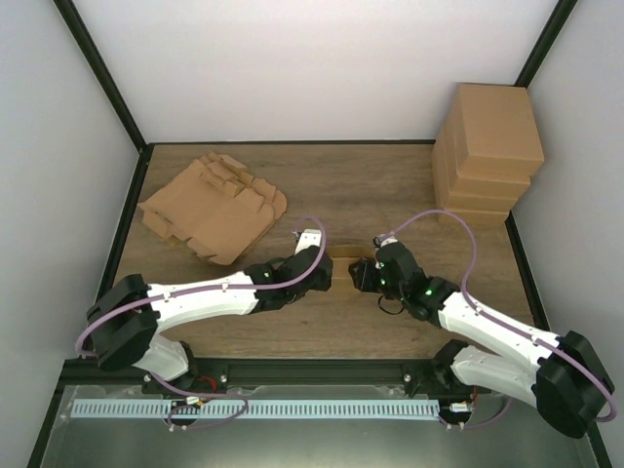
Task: Fold the paper box
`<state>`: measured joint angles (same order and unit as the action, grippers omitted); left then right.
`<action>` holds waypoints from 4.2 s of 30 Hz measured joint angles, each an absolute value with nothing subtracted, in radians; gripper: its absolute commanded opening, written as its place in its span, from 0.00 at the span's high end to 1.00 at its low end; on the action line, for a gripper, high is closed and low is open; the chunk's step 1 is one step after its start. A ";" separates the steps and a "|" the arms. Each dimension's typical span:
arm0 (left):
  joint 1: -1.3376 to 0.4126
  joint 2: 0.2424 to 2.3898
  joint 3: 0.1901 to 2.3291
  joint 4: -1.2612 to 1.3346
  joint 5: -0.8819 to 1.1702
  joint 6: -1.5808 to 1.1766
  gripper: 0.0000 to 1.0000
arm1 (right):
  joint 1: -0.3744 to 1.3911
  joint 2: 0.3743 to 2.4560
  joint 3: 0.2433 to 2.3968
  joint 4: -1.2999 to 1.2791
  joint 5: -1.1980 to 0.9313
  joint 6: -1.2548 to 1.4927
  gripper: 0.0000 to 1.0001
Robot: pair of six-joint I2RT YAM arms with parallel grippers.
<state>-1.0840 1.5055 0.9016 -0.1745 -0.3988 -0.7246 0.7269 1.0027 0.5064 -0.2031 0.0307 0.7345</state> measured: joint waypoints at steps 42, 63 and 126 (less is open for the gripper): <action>-0.960 1.445 1.040 -0.438 -0.169 -0.608 0.96 | 0.728 1.011 0.507 -0.209 0.034 0.723 0.57; -0.953 1.501 1.097 -0.455 -0.152 -0.735 0.96 | 0.728 1.011 0.507 -0.209 0.035 0.723 0.57; -0.957 1.476 0.977 -0.411 -0.174 -0.636 0.30 | 0.729 1.041 0.624 -0.358 0.192 0.337 0.97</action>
<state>-0.9573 1.4761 0.9768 -0.4107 -0.1741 -0.6365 0.7292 1.0412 0.6235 -0.3584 0.1925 0.3367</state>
